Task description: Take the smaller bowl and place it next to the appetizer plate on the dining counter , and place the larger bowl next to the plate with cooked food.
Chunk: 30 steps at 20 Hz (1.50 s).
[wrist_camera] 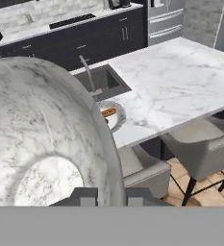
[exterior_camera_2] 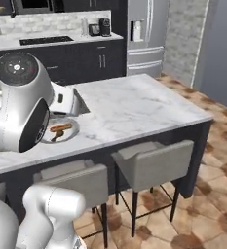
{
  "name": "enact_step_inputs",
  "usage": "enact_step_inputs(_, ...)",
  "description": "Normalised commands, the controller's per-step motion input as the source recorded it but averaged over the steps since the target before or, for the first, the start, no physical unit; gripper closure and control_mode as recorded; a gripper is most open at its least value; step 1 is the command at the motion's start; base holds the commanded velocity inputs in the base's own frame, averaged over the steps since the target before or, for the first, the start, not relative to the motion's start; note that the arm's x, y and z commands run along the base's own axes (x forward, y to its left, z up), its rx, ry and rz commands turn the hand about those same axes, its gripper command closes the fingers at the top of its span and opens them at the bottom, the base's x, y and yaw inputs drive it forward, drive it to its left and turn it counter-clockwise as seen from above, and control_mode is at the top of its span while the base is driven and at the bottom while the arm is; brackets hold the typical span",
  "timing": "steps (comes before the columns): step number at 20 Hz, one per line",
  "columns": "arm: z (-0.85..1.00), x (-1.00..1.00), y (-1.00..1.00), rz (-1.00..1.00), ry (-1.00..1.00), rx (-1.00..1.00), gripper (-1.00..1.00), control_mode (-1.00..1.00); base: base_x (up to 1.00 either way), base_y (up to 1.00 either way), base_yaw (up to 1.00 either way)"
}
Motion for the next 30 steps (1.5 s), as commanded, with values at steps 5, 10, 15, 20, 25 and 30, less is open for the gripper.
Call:
enact_step_inputs(5,0.0,0.0,0.0,0.0,0.0,0.0,1.0,1.0,1.0,-0.44,0.52)
enact_step_inputs(10,0.0,0.0,0.0,0.0,0.0,0.0,1.0,1.0,1.0,-0.42,0.51)
enact_step_inputs(15,0.0,0.0,0.0,0.0,0.0,0.0,1.0,1.0,0.98,-0.43,0.51)
enact_step_inputs(20,0.0,0.0,0.0,0.0,0.0,0.0,1.0,1.0,0.92,-0.4,0.48)
enact_step_inputs(25,0.0,0.0,0.0,0.0,0.0,0.0,1.0,1.0,0.47,-0.32,0.28)
enact_step_inputs(30,-0.29,0.0,-0.26,0.0,0.0,-0.01,1.0,-1.0,0.0,-0.1,0.01)
